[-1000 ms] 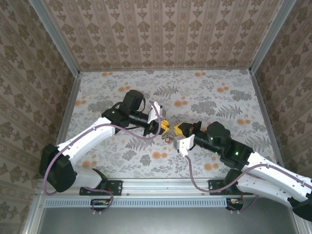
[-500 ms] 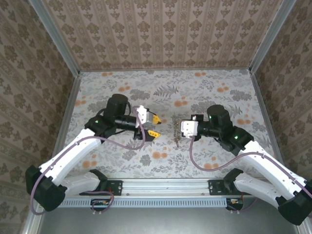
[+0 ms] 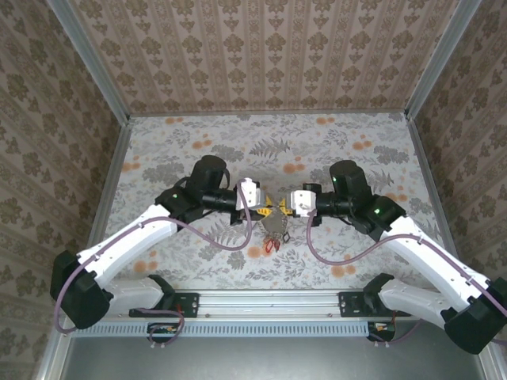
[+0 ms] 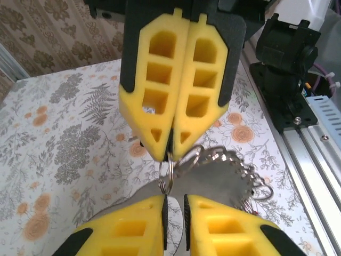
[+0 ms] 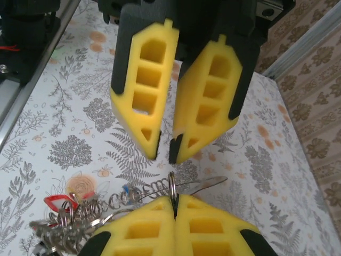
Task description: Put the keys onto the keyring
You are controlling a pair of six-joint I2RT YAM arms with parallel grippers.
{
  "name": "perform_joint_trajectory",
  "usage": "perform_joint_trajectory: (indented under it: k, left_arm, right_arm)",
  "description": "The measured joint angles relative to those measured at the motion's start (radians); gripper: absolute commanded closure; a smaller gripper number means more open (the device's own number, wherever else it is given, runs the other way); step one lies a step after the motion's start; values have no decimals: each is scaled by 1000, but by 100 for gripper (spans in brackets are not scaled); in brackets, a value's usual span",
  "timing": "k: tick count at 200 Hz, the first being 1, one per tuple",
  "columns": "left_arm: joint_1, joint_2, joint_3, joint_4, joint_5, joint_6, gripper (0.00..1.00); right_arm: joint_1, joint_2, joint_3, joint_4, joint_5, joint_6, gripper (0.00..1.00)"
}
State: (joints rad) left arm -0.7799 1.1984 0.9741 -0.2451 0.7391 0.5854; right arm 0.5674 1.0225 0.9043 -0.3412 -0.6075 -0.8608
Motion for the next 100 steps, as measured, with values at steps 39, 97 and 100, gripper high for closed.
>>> perform_joint_trajectory:
  k: [39,97,100]
  left_arm:
    - [-6,-1,0,27,-27,14,76]
    - [-25,24,2,32,-34,27,93]
    - [-25,26,2,34,-34,32,95]
  right_arm:
    - [0,17,11,0,-7,28,100]
    - [0,30,17,0,-7,53,100]
    - [0,32,17,0,-7,54,100]
